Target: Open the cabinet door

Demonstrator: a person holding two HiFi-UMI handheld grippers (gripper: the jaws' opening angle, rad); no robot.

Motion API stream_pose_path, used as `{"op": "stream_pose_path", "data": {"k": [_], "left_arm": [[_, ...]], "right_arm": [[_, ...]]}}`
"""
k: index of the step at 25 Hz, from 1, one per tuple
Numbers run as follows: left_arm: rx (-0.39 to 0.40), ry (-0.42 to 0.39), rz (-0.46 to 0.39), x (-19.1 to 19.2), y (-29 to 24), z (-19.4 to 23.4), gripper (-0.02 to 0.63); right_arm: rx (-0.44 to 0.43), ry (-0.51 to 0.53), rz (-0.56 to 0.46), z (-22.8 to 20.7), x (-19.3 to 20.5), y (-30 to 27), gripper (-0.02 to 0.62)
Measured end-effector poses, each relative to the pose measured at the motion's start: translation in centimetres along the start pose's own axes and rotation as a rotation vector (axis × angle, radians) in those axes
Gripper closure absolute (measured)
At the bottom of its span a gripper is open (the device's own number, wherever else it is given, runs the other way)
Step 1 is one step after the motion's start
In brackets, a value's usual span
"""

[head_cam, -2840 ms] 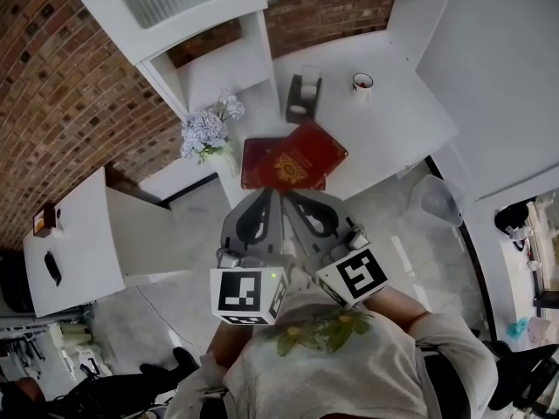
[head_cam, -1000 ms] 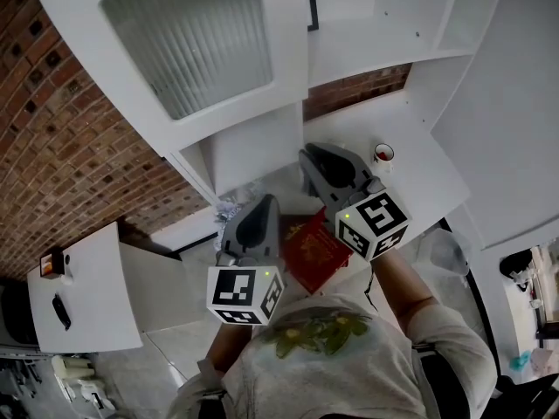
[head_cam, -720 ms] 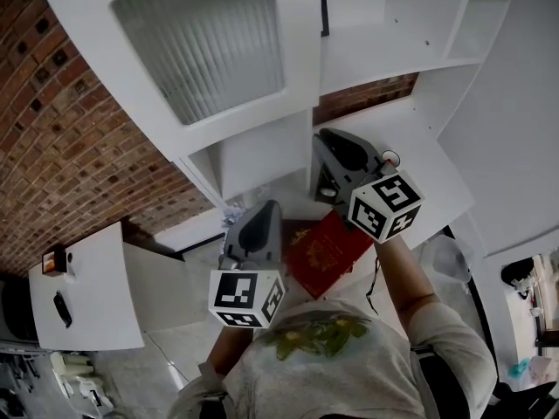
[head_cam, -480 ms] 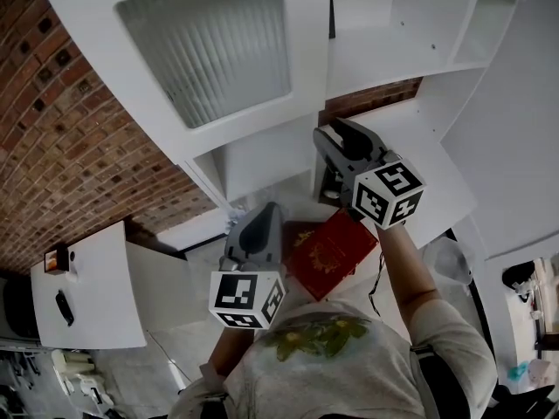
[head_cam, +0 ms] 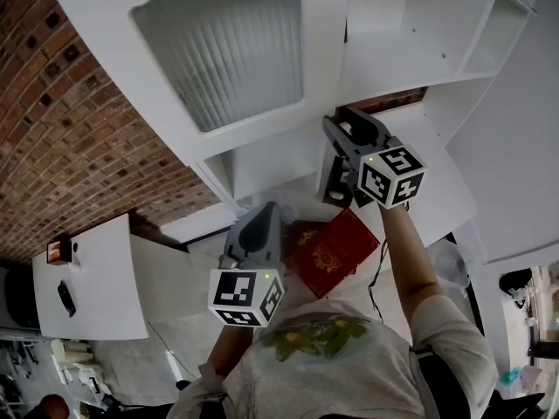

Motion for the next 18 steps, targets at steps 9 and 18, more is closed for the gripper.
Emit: {"op": "stream_pose_path", "data": {"k": [9,18], "left_arm": [[-0.010,-0.004,-0.003,-0.5,0.4,0.2,0.597],[-0.031,0.012,-0.016,-0.5,0.7,0.6,0.597]], "right_arm": [[-0.132,0.033,0.008,-1.4,-0.4,-0.9,0.445],[-0.215,0.014,-0.009,-1.8,-0.2,-1.0,0.446]]}}
Point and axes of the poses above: the fingertips, and each gripper's own axes: y backward along the fingers, z to its left, x out of its underside, the point moved 6 cm from there along y, backward along the fingers, and after that the axes turned 15 degrees about -x, right-handed, at the moved point
